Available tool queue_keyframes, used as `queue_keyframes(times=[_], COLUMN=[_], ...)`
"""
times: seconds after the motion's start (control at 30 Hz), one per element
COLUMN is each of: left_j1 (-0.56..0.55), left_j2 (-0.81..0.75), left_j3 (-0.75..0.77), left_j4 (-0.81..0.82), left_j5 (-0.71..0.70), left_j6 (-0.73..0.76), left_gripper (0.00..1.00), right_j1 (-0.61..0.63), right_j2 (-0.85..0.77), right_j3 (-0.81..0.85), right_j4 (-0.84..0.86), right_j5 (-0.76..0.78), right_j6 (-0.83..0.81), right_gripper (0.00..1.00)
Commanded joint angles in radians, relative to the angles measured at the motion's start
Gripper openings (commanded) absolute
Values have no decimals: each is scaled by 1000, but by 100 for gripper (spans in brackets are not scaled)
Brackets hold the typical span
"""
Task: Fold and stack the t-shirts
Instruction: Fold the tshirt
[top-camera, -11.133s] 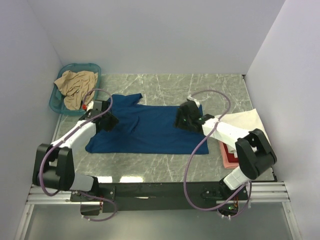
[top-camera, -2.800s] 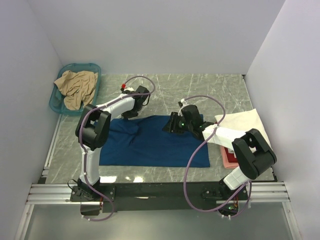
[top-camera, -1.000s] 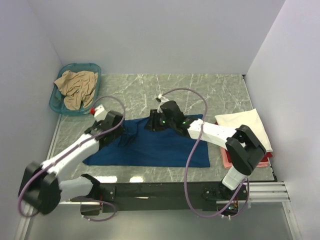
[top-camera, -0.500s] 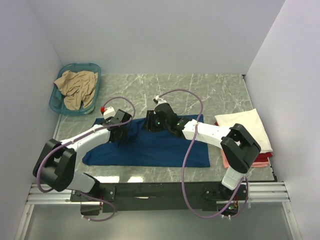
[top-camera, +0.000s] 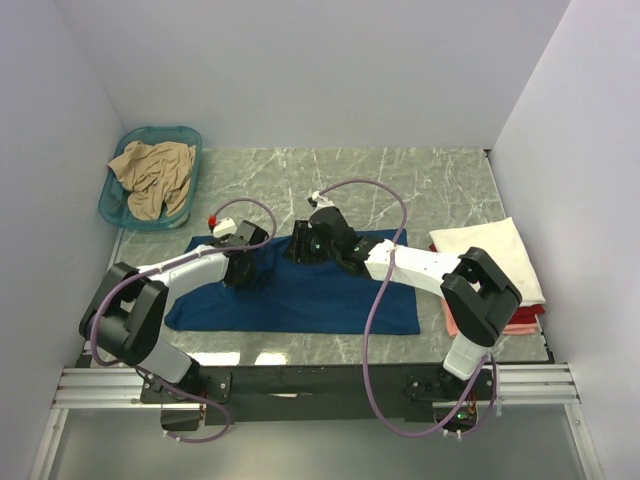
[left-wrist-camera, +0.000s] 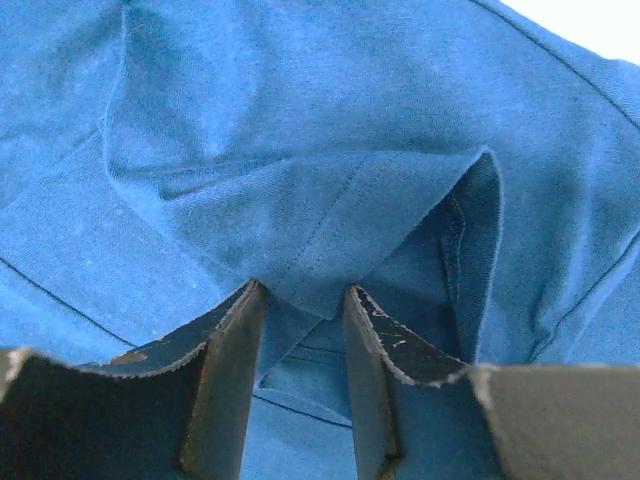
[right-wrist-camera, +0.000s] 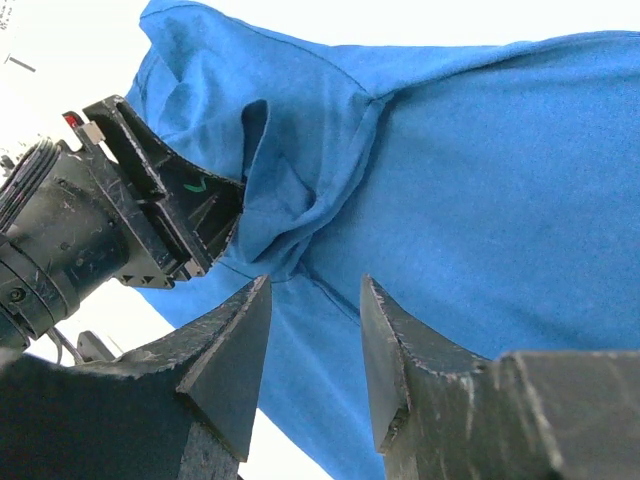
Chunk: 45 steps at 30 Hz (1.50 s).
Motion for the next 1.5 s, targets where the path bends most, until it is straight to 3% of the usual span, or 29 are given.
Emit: queue_keyframes(times=[0.0,0.33,0.87,1.2,1.47], left_j1=[-4,0,75,108,108], left_j2=[-44,-153,-334,-501,-647], left_j3=[22,-44,-185,-332,-373], left_j4=[-22,-66,-50,-31,-54], left_j5=[-37,-73,-18,63,88], left_j6=[-18,-75,-130,-325,-409], left_gripper=[42,37,29,22,23], right_j1=[-1,10,74,87,97], right_j2=[-17,15,93,92,113], right_j3=[-20,-6,71,58,71], right_j4=[48,57,29,23,11], right_j5=[1,-25,7,18,4], right_j6=[5,5,-12,-8,-14], right_gripper=[48,48,47,47,47])
